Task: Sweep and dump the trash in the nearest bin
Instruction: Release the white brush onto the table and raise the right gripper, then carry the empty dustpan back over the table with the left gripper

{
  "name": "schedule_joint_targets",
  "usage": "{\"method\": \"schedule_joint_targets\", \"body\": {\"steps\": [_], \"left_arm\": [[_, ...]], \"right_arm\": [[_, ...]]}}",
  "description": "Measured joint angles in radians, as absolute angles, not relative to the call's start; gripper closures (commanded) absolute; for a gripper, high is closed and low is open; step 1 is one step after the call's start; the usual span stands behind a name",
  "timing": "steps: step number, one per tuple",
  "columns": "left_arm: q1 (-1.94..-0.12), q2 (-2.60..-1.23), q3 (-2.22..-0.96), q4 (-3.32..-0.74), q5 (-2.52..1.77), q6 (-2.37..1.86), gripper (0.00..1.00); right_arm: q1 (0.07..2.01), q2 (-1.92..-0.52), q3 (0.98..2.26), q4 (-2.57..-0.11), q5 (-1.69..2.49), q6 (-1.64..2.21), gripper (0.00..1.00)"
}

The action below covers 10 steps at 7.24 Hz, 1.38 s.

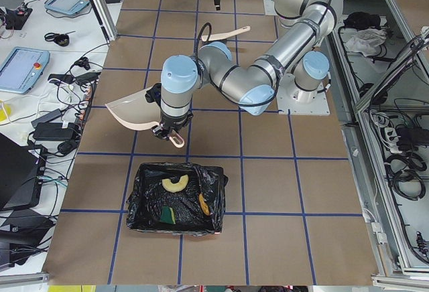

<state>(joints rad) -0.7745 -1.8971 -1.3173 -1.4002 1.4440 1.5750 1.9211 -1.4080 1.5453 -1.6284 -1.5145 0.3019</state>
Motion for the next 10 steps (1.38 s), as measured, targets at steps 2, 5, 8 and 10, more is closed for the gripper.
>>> {"method": "schedule_joint_targets", "body": {"steps": [2, 5, 8, 10], "left_arm": [[-0.848, -1.841, -1.401, -1.407, 1.478, 1.358, 1.00], [-0.995, -1.754, -1.500, -1.410, 1.519, 1.047, 1.00], [-1.151, -1.716, -1.532, -1.425, 1.537, 0.781, 1.00], [-1.297, -1.715, -1.532, -1.441, 1.547, 0.550, 1.00]], "right_arm": [[1.814, -1.484, 1.517, -1.600, -1.525, 0.209, 0.00], [1.676, -1.568, 1.513, -1.556, -1.530, 0.043, 0.00], [1.625, -1.606, 1.515, -1.581, -1.529, -0.019, 0.00], [1.621, -1.613, 1.515, -1.595, -1.533, -0.022, 0.00]]}}
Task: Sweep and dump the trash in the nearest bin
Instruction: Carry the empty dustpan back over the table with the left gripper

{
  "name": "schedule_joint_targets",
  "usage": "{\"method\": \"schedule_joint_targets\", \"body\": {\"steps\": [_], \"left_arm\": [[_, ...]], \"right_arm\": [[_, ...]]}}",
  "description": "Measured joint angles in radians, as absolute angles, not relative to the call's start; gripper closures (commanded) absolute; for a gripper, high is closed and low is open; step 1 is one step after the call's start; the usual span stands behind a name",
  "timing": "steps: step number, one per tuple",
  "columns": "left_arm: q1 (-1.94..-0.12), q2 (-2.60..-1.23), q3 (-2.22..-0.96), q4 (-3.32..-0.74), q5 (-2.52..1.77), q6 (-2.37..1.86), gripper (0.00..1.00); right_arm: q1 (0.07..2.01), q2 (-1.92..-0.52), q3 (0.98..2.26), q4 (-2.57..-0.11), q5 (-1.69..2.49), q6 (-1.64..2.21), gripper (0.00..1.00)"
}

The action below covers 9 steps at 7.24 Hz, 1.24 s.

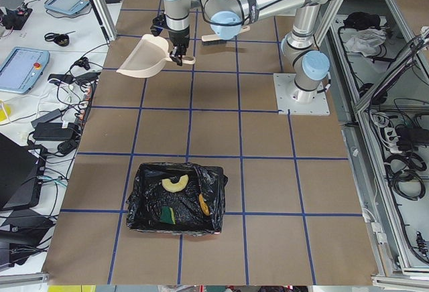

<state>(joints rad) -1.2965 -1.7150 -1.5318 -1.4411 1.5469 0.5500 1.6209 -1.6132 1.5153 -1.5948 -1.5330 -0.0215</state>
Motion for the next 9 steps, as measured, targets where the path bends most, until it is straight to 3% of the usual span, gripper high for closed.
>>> {"method": "schedule_joint_targets", "body": {"steps": [4, 9], "left_arm": [[-1.573, -1.761, -1.521, -1.437, 1.543, 0.171, 1.00], [-1.777, -1.893, -1.445, -1.416, 1.461, -0.024, 1.00]], "right_arm": [[1.622, -1.615, 1.516, -1.580, -1.581, -0.017, 0.00], [1.621, -1.615, 1.517, -1.583, -1.585, -0.023, 0.00]]}}
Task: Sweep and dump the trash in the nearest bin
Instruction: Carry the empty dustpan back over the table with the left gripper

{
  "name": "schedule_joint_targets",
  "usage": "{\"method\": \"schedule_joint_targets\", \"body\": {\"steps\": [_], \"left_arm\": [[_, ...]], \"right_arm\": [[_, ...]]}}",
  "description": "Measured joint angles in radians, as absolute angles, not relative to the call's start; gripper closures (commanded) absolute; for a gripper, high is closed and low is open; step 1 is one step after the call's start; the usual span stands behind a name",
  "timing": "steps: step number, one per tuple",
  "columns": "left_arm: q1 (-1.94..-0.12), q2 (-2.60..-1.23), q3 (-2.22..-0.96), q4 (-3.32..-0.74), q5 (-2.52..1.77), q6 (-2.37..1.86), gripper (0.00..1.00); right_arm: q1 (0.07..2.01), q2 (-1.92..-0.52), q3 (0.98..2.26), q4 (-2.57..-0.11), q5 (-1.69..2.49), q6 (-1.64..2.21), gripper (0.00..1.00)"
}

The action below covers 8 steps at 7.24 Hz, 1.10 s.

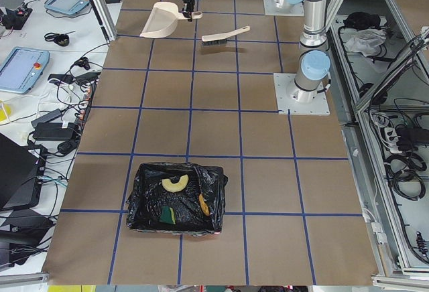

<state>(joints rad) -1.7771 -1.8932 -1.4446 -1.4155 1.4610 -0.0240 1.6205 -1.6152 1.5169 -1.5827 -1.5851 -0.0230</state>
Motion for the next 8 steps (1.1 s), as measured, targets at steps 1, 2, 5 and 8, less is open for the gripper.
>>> {"method": "schedule_joint_targets", "body": {"steps": [1, 2, 5, 8], "left_arm": [[-1.789, -1.927, -1.438, -1.379, 1.439, -0.045, 1.00], [-1.800, -1.961, -1.435, -1.338, 1.425, -0.070, 1.00], [-1.823, -2.043, -1.434, -1.236, 1.416, -0.155, 1.00], [-1.837, -2.108, -1.436, -1.184, 1.422, -0.164, 1.00]], "right_arm": [[1.619, -1.615, 1.517, -1.582, -1.586, -0.023, 0.00], [1.619, -1.615, 1.517, -1.581, -1.586, -0.023, 0.00], [1.618, -1.615, 1.517, -1.581, -1.586, -0.024, 0.00], [1.621, -1.615, 1.517, -1.580, -1.585, -0.025, 0.00]]}}
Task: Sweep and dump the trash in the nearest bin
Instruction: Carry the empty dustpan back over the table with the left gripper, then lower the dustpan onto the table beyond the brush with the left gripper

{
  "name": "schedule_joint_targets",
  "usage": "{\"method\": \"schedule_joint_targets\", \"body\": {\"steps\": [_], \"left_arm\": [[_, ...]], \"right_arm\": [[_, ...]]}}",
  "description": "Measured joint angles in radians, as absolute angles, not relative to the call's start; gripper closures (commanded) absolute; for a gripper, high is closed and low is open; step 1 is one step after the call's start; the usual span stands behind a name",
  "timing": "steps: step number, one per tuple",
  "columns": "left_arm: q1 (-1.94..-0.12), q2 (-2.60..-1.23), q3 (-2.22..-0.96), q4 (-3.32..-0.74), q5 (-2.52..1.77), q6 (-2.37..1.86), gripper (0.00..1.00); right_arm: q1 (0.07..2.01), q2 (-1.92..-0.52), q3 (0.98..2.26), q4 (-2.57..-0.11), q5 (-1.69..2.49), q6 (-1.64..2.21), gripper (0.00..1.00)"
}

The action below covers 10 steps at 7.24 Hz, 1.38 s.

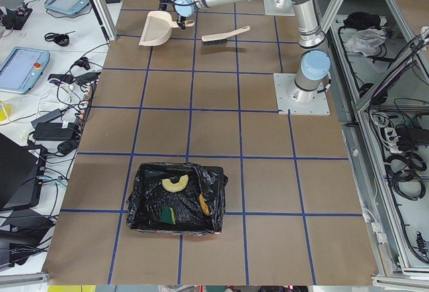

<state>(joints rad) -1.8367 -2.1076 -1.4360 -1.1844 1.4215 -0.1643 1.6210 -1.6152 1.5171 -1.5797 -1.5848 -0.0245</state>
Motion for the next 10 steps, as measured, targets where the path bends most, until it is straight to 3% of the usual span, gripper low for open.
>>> {"method": "schedule_joint_targets", "body": {"steps": [10], "left_arm": [[-1.905, -2.150, -1.440, -1.198, 1.460, -0.281, 1.00]], "right_arm": [[1.619, -1.614, 1.517, -1.583, -1.583, -0.055, 0.00]]}}
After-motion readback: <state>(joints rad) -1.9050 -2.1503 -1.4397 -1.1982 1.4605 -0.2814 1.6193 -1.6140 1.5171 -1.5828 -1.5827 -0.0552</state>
